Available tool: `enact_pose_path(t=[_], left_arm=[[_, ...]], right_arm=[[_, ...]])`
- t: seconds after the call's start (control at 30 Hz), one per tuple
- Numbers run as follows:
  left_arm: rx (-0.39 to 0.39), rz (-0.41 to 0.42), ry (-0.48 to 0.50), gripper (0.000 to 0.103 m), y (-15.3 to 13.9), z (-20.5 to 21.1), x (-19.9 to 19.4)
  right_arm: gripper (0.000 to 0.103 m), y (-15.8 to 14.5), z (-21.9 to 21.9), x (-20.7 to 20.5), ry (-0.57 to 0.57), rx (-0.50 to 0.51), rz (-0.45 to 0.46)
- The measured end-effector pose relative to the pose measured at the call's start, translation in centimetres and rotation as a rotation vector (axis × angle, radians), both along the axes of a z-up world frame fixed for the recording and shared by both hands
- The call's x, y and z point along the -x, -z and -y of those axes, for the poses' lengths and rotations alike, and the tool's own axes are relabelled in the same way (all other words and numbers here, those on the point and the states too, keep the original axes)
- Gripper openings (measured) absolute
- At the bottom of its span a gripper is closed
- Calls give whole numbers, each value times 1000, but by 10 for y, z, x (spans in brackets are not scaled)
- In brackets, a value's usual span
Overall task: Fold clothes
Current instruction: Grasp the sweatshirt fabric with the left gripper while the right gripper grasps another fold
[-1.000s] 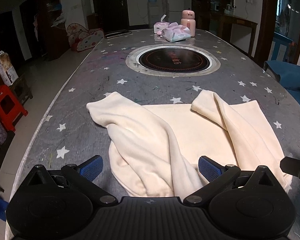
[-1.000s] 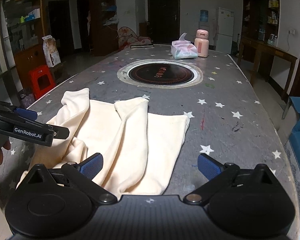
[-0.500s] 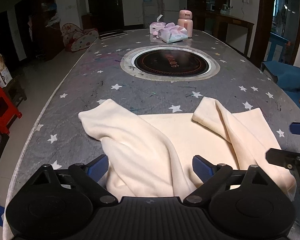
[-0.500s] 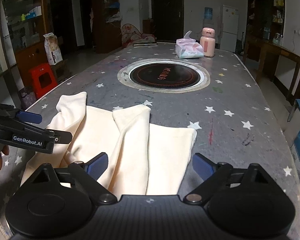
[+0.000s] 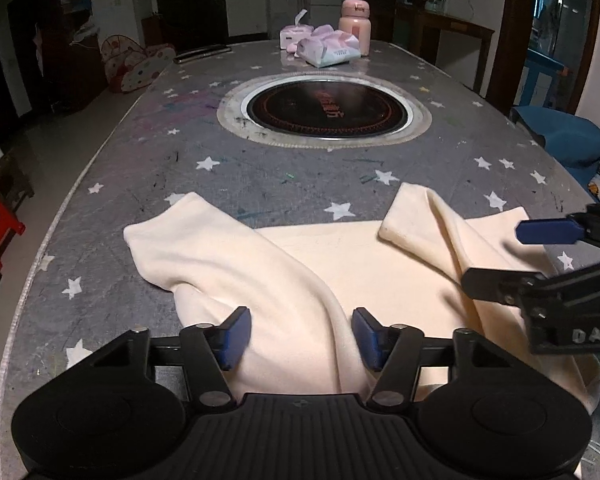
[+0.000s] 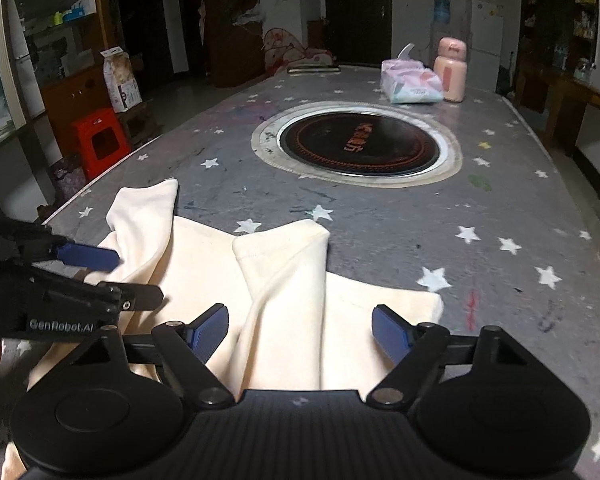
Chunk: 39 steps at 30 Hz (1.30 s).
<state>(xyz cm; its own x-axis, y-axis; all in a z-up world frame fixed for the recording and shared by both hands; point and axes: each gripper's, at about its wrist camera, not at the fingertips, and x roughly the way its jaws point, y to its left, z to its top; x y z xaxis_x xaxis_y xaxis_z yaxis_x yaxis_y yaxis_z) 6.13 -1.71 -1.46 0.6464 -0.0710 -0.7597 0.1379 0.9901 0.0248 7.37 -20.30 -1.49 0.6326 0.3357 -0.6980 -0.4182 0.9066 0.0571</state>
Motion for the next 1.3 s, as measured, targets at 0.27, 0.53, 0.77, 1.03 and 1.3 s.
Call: enact_pose_path(t=[0.27,0.53,0.77,1.03,1.3], left_arm=[[19,7,45,21,-2,-5,3],[40,27,59,5,-7,-9,9],[44,63,19,3,-19,-23,24],[38,132,-52,3,-40,-51,59],[24,152,-132,3,-49,-87,107]], right_arm=[[63,17,-10,-17,-17,-2,-41],[17,10,0,-15,3,-43,-35],[12,-6,22,3,49,-36,24],[12,-32,67,41,137,-45,99],[12,-46,108,83,228,-57,149]])
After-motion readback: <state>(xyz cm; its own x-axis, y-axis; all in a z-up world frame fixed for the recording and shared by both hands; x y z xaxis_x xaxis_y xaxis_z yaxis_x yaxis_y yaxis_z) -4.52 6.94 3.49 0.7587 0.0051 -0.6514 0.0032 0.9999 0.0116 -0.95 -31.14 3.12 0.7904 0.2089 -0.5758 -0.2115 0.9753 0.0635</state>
